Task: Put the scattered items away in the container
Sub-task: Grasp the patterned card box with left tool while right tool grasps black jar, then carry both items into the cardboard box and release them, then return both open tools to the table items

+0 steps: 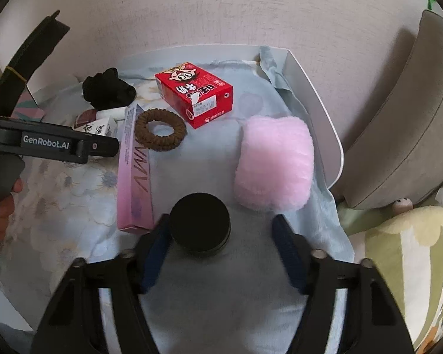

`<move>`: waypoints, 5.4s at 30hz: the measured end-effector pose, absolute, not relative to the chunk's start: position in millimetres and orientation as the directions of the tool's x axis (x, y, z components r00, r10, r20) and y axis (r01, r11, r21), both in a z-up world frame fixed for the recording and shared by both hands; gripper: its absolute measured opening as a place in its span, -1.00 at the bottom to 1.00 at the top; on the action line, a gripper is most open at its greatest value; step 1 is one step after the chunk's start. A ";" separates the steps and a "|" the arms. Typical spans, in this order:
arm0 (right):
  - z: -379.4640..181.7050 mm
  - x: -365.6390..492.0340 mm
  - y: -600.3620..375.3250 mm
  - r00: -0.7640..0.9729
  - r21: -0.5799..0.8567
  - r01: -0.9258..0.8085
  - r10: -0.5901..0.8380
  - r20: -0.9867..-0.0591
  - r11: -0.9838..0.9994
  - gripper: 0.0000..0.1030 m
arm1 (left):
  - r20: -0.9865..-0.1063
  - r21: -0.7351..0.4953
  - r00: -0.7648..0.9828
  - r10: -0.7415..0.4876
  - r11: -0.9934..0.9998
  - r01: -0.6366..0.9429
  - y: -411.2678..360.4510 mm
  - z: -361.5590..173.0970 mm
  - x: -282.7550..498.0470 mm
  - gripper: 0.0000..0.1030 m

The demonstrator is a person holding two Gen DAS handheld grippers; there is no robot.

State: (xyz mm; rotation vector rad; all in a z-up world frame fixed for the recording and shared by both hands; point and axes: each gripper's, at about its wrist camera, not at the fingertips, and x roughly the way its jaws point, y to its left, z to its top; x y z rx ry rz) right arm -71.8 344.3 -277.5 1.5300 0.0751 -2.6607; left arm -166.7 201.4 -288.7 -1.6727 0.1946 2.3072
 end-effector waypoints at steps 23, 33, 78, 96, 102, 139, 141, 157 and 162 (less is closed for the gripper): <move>-253.5 -67.0 345.1 -0.529 0.029 0.059 -0.056 -0.847 -0.998 -0.37 | -0.918 -0.173 -0.295 0.264 -0.938 -0.302 171.9 -240.2 -126.2 0.45; -208.9 -55.8 338.7 -0.565 0.045 0.078 -0.081 -0.821 -0.996 -0.37 | -0.873 -0.220 -0.346 0.344 -0.911 -0.349 165.1 -167.7 -122.0 0.45; -228.5 -104.3 -98.5 -0.076 0.076 0.918 -0.361 -0.929 -0.389 -0.37 | -0.923 -0.207 -0.341 0.178 -0.977 0.050 -104.3 -195.6 2.3 0.45; -224.7 -113.2 -76.8 -0.070 0.150 0.874 -0.424 -0.903 -0.463 0.35 | -0.908 -0.229 -0.366 0.203 -0.973 0.029 -102.0 -184.7 16.3 0.81; -210.8 -116.6 -46.0 -0.102 0.175 0.842 -0.468 -0.878 -0.510 0.36 | -0.880 -0.243 -0.430 0.202 -0.969 0.042 -118.9 -160.9 21.1 0.86; -186.8 -81.9 329.8 -0.564 0.061 -0.011 -0.044 -0.824 -0.998 0.36 | -0.874 -0.117 -0.410 0.263 -0.931 -0.347 129.6 -156.3 -153.5 0.92; -198.6 -80.4 347.4 -0.552 0.065 -0.047 -0.028 -0.834 -0.997 0.36 | -0.876 -0.115 -0.408 0.258 -0.932 -0.344 144.9 -169.2 -168.1 0.92; -262.0 -103.6 369.5 -0.529 0.077 -0.097 -0.014 -0.849 -0.992 0.36 | -0.905 -0.027 -0.385 0.180 -0.929 -0.370 211.0 -258.0 -225.1 0.92; -269.5 -108.0 370.0 -0.526 0.068 -0.100 -0.005 -0.851 -0.993 0.36 | -0.908 -0.008 -0.387 0.159 -0.931 -0.364 215.5 -269.7 -231.9 0.92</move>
